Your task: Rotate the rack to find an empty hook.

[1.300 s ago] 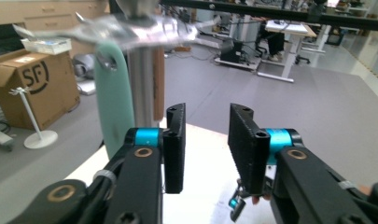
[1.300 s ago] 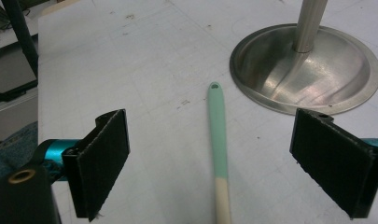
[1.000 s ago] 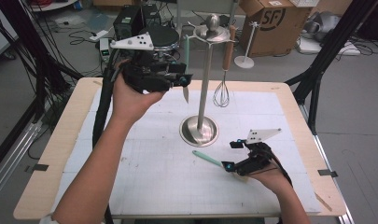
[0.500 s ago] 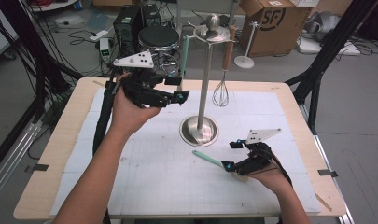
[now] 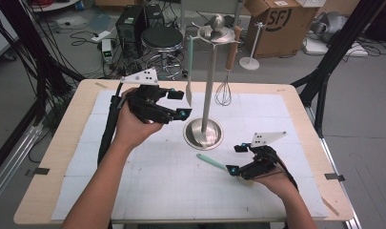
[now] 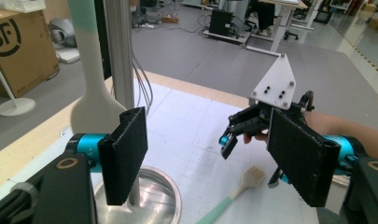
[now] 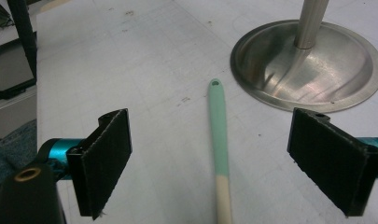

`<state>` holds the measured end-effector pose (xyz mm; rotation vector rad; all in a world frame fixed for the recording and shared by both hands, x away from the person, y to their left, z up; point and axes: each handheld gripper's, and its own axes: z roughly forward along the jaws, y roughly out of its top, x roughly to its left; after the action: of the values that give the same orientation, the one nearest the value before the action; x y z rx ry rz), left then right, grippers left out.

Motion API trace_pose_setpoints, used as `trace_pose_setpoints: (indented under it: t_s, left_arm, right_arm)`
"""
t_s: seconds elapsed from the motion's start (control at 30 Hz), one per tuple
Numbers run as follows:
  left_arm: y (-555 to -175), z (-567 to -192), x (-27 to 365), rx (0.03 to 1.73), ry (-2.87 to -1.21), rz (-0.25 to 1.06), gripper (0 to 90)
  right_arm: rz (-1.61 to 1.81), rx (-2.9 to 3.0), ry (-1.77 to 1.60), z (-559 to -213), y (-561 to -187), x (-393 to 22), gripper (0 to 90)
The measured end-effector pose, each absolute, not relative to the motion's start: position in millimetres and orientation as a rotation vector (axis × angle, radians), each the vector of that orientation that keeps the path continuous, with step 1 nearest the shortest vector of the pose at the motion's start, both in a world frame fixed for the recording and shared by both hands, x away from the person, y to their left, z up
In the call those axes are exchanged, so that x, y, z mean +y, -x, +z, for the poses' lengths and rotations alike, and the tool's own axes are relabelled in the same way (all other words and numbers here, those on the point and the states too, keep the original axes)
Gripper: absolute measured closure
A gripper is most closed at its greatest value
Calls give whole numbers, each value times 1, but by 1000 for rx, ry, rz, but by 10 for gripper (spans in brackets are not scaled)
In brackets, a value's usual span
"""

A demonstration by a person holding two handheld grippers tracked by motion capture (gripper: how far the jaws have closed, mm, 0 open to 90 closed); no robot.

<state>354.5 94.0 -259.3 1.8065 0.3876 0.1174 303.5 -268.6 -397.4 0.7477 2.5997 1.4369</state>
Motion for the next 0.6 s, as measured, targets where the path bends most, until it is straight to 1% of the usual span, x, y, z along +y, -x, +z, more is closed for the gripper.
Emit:
trace_pose_setpoints:
  t_s: [0.2, 0.6]
  left_arm:
    - [-353, -276, 95, 393, -1813, 93, 253]
    - [-349, -307, 99, 411, -1826, 55, 224]
  right_arm:
    - [1436, 2606, -752, -398, -303, -268, 134]
    - [1437, 2605, -749, -399, -304, -268, 134]
